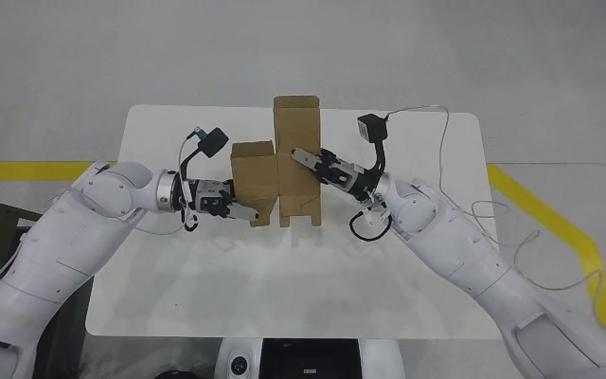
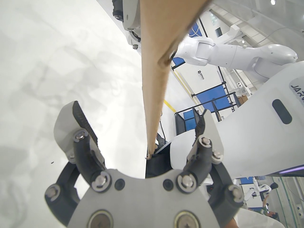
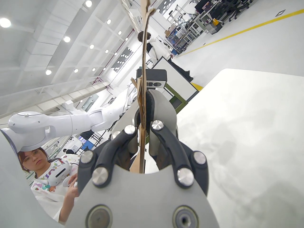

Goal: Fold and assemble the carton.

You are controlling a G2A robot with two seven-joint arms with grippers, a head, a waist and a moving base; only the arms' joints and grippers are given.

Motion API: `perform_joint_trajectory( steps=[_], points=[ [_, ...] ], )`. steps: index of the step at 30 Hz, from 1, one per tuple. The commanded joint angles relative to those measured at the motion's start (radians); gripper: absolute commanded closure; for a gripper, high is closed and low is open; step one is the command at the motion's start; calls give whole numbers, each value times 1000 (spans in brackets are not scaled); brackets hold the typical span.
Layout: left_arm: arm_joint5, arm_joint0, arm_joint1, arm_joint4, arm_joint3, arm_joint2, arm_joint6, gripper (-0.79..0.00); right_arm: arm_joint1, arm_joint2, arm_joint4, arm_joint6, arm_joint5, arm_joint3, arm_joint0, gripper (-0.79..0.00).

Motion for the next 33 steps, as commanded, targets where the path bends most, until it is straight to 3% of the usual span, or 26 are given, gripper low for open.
perform_joint_trajectory(
  steps=[1, 2, 14, 16, 17, 24, 33],
  points=[
    [-7, -2, 4, -4, 4, 5, 7, -65, 2, 16, -12, 0, 8, -21, -22, 0],
    [-9, -3, 6, -5, 5, 8, 9, 0, 4, 24, -18, 1, 14, -32, -33, 0],
    [-18, -23, 24, -35, 9, 46, 18, 0, 17, 117, -80, 22, 82, -154, -149, 0],
    [-12, -27, 26, -47, 16, 50, 12, 0, 19, 131, -89, 27, 93, -170, -167, -391],
    [-8, -30, 27, -55, 20, 52, 8, 0, 20, 139, -93, 29, 98, -178, -176, -785],
    [37, -63, 29, -95, 66, 64, -37, 0, 45, 227, -128, 114, 118, -228, -239, -785],
    [140, -139, 28, -140, 117, 112, -140, 0, 86, 320, -71, 416, 222, -292, -278, -785]
  ],
)
